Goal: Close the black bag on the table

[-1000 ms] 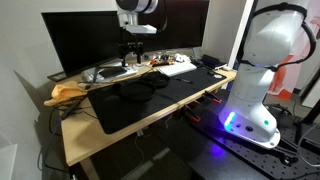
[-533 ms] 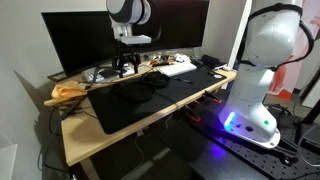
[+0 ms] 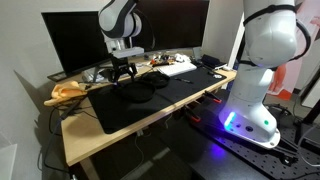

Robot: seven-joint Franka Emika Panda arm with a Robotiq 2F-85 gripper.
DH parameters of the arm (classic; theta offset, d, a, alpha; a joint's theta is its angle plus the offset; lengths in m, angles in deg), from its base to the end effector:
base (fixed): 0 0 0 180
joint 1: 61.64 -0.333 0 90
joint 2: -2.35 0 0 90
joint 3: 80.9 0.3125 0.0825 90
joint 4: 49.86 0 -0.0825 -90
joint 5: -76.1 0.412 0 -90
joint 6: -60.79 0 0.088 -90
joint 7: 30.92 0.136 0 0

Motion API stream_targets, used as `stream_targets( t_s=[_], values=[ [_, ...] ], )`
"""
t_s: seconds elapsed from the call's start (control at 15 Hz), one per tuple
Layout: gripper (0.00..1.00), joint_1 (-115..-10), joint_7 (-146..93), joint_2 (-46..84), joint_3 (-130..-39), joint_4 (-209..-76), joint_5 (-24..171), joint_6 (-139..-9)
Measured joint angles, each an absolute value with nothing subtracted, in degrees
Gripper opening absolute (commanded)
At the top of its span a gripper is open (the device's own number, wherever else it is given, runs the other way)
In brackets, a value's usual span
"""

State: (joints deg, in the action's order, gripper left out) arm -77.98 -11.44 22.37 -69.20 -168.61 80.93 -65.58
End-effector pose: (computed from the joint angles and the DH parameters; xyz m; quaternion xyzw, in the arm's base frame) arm 0.5049 0.2774 0.1958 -0.9913 -0.0434 0.1229 0.0183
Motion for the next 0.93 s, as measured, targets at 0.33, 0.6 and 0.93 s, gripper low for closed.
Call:
stream_targets(
  t_s=[0.33, 0.6, 0.93],
  values=[
    [1.0, -81.4, -2.0, 26.3, -71.0, -167.0, 76.9, -65.6],
    [0.88, -83.2, 2.4, 27.9, -72.5, -166.4, 75.8, -65.6],
    [0.77, -84.1, 5.8, 28.4, -73.2, -166.2, 74.3, -65.6]
  ],
)
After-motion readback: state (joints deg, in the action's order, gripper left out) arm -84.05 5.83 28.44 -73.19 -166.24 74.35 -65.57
